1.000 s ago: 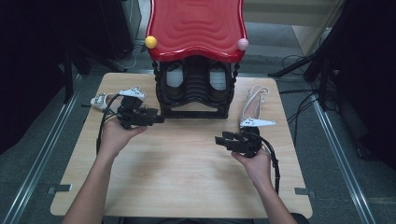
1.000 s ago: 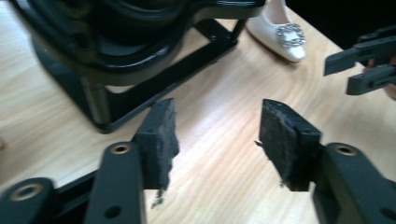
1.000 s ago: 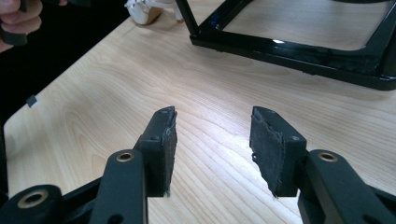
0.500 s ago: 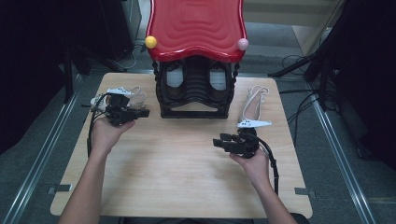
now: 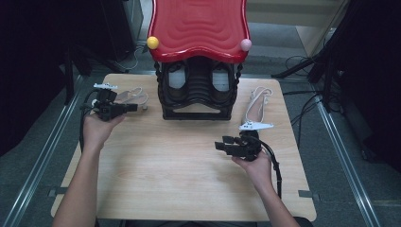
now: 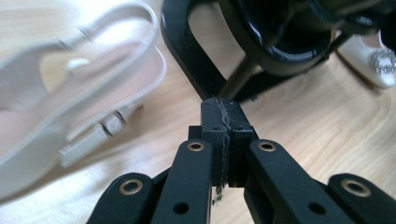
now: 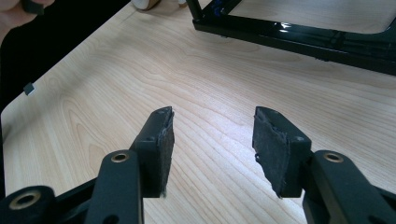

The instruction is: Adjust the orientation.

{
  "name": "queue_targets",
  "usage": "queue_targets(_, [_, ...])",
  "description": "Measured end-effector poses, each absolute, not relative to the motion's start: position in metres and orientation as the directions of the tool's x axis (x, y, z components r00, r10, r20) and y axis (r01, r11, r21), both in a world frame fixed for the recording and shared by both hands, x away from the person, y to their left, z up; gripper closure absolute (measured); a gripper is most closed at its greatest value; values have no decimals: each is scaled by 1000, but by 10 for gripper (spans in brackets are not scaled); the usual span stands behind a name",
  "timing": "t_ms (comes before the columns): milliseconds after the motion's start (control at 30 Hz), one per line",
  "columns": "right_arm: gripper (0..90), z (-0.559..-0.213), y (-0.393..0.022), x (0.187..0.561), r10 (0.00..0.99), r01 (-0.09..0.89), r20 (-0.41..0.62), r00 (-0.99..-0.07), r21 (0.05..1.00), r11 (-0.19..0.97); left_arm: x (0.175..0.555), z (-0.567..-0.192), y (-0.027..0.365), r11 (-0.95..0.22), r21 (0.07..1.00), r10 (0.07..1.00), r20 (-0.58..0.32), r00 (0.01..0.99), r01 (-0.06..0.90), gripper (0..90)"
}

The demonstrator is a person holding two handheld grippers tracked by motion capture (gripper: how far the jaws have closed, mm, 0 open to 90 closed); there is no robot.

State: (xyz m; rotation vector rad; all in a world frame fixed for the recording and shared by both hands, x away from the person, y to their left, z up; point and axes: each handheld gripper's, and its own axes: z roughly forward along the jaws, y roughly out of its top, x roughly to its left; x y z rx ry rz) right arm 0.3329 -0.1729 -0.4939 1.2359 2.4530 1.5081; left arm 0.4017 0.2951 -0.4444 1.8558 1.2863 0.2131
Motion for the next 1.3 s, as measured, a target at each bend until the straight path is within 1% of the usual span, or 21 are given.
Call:
queue_targets(100, [493, -494, -172, 333, 622, 616, 372, -690, 753, 233, 411, -437, 299, -103, 717, 846, -301, 439, 689, 898])
queue_targets(233, [490, -494, -172, 333, 622, 616, 374, -688, 753, 229, 424, -431, 301, -116, 711, 866, -270, 421, 694, 898])
queue_targets(300, [489, -494, -172, 335, 619, 615, 374, -690, 755, 230, 434, -430, 305, -96, 707, 875, -276, 398, 700, 898])
queue_targets(367, [487, -495, -172, 336, 618, 617, 377, -690, 753, 229, 441, -431, 308, -81, 712, 888, -267, 375, 697, 898])
queue_targets(500, [483, -497, -171, 338, 616, 623, 383, -689, 747, 232, 448, -438, 311, -48, 718, 887, -290, 361, 695, 898])
queue_targets(567, [481, -498, -169, 339, 614, 624, 383, -690, 745, 235, 454, -450, 311, -50, 695, 886, -301, 353, 718, 898])
queue_targets(700, [478, -499, -168, 340, 613, 621, 378, -694, 746, 242, 451, -467, 310, -11, 687, 870, -352, 346, 727, 898])
queue_targets(767, [478, -498, -168, 339, 621, 621, 375, -689, 747, 238, 450, -471, 311, -12, 678, 873, -351, 338, 735, 898])
queue_targets(800, [478, -498, -168, 339, 623, 617, 371, -689, 751, 235, 447, -479, 314, -11, 668, 876, -352, 329, 744, 898])
queue_targets(900, [478, -498, -169, 339, 627, 618, 373, -684, 752, 227, 444, -487, 317, 5, 662, 867, -376, 326, 749, 898])
queue_targets(967, [478, -498, -169, 339, 628, 621, 375, -682, 751, 225, 444, -489, 317, 10, 660, 867, -380, 323, 751, 898])
queue_targets(1133, [476, -500, -167, 339, 629, 622, 371, -683, 747, 235, 443, -490, 314, -17, 659, 878, -350, 327, 752, 893])
queue_targets(1300, [473, -500, -168, 340, 631, 628, 377, -678, 743, 231, 438, -489, 321, -15, 647, 879, -355, 318, 762, 892])
